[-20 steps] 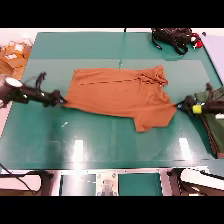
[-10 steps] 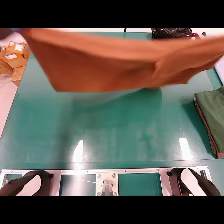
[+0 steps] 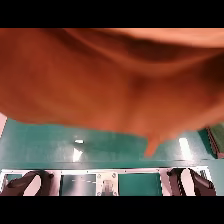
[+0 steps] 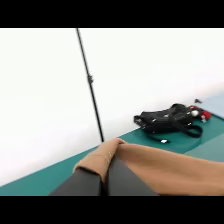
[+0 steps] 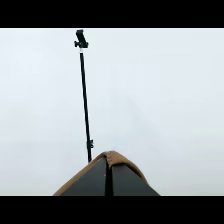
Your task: Fold the shirts.
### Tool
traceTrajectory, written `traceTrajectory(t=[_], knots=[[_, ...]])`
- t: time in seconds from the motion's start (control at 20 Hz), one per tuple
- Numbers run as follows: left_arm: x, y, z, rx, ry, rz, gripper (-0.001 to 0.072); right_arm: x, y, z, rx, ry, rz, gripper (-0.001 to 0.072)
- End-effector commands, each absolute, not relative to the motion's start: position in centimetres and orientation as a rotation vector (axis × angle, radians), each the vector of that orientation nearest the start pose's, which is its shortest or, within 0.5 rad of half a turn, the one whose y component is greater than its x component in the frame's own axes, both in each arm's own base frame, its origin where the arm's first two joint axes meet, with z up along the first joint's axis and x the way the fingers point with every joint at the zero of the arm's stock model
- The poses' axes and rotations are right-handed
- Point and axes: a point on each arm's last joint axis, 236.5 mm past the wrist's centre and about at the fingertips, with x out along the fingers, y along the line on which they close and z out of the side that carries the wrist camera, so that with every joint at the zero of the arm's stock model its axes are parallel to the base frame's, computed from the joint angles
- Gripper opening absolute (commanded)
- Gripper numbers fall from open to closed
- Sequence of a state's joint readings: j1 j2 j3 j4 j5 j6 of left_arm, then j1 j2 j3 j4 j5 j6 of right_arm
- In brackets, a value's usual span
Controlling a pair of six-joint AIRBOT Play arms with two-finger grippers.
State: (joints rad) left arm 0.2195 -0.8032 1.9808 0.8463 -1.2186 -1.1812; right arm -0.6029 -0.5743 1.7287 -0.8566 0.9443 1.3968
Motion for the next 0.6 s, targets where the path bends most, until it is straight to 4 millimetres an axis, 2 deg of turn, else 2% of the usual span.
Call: traceTrajectory(t=[0.0, 0.1, 0.25, 0.4, 0.55], knots=[[25.3, -8.0, 49.6, 0.091, 0.023, -0.38, 0.0024, 21.4, 0.1, 53.1, 0.155, -0.236, -0.022, 0.0016], [28.7, -7.5, 44.9, 0.035, 0.131, -0.397, 0.0024, 25.1, -1.4, 48.4, 0.257, -0.126, 0.005, 0.0016], [34.1, -7.7, 36.6, -0.072, 0.259, -0.47, 0.0024, 31.4, -3.2, 39.0, 0.399, 0.065, 0.084, 0.0017], [39.6, -7.9, 25.7, -0.213, 0.433, -0.534, 0.0024, 36.9, -5.4, 28.0, 0.529, 0.26, 0.087, 0.0016], [43.9, -7.2, 14.9, -0.329, 0.627, -0.535, 0.0024, 41.9, -6.7, 17.2, 0.596, 0.432, 0.046, 0.0017]])
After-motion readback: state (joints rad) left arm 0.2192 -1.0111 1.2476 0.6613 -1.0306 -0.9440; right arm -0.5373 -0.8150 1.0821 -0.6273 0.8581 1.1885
